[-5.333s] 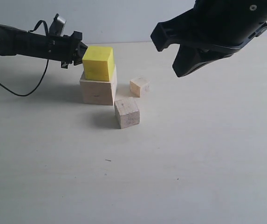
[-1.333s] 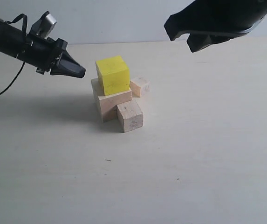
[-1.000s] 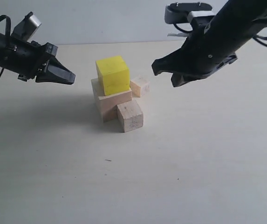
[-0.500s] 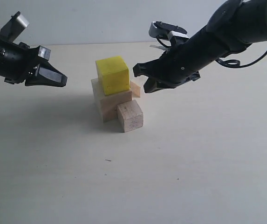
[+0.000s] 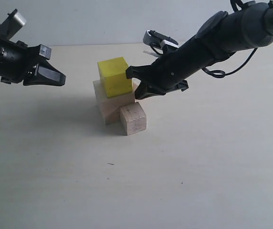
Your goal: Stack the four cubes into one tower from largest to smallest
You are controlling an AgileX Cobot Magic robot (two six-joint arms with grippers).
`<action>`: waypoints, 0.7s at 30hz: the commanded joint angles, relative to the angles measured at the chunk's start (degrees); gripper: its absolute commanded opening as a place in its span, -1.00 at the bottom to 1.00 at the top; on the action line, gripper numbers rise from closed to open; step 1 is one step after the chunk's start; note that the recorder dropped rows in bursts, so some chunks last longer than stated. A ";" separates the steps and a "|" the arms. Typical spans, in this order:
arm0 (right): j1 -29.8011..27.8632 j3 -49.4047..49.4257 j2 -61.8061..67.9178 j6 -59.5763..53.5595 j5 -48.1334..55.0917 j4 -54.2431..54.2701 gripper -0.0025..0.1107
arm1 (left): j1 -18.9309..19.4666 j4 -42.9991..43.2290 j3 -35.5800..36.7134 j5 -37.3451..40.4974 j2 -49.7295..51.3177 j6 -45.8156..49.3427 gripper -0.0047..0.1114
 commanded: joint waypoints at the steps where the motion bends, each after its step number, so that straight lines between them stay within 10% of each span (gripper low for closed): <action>1: -0.50 -0.56 0.36 -1.08 1.92 1.20 -0.96 | -0.19 -0.09 1.70 -1.12 0.12 0.59 -0.92; 21: -0.50 -0.56 0.36 -2.19 8.66 3.20 -0.96 | -0.19 -0.31 4.43 -2.34 0.12 2.80 -0.92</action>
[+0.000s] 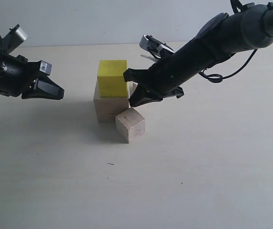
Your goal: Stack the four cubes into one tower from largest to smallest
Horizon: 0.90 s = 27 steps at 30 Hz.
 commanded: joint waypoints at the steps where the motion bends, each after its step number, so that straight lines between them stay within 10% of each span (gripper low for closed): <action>1: -0.28 -0.48 -0.09 -0.73 0.75 0.53 -0.96 | -0.19 -0.66 0.23 -0.62 0.12 0.91 -0.92; 12: -0.28 -0.48 -0.09 -0.53 0.39 -0.57 -0.96 | -0.19 -1.01 0.23 -0.98 0.12 1.70 -0.92; 27: -0.26 9.17 -27.25 15.02 -15.31 -28.02 -0.96 | -0.08 -1.43 2.96 -9.69 -12.63 1.60 -0.92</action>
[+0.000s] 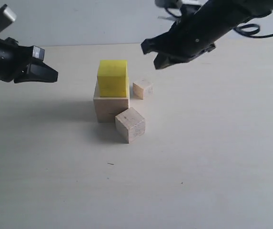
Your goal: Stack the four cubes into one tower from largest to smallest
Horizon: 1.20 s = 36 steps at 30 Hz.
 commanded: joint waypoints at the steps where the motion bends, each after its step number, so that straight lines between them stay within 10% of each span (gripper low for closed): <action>1: -0.18 8.62 -11.45 1.32 -8.16 -1.96 -0.96 | -0.08 -0.54 3.70 -7.54 -7.89 0.20 -0.92; 7: 1.43 21.97 -21.17 -0.06 -7.90 -1.24 -0.96 | -0.21 -5.99 11.36 -13.31 -21.08 0.20 -0.92; 16: 18.47 24.72 -21.13 -2.91 -10.24 -4.69 -0.96 | -0.32 -5.75 20.12 -14.62 -41.67 -0.35 -0.92; 27: 19.48 24.61 -12.71 9.13 -14.35 -18.40 -0.92 | -0.32 7.33 29.37 -13.61 -57.05 -14.34 -0.92; 30: 19.48 24.61 -10.56 9.13 -14.35 -16.73 -0.70 | -0.32 7.33 29.48 -13.08 -57.69 -14.33 -0.92; 36: 19.77 21.58 -7.69 6.26 -14.35 -16.25 0.44 | -0.32 7.33 29.48 -12.56 -57.67 -14.33 -0.92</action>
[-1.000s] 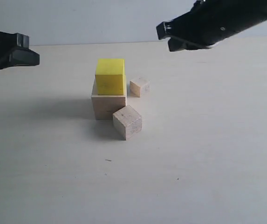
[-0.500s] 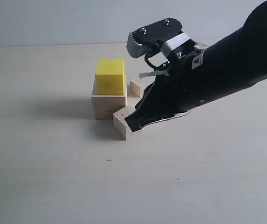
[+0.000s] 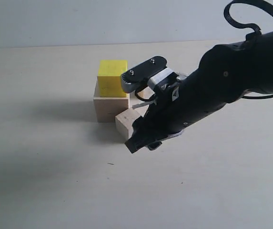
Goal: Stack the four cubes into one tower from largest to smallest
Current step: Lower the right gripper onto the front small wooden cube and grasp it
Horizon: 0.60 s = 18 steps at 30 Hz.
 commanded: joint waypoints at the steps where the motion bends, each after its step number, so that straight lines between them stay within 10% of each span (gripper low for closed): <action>1: 0.04 -3.24 1.39 -1.08 -0.83 0.37 0.51 | -0.32 0.05 0.27 0.58 -0.43 -0.41 -0.92; 18: 0.04 -13.49 12.51 19.96 2.03 -18.67 0.50 | -0.32 0.96 0.27 2.48 -0.43 -0.41 -0.92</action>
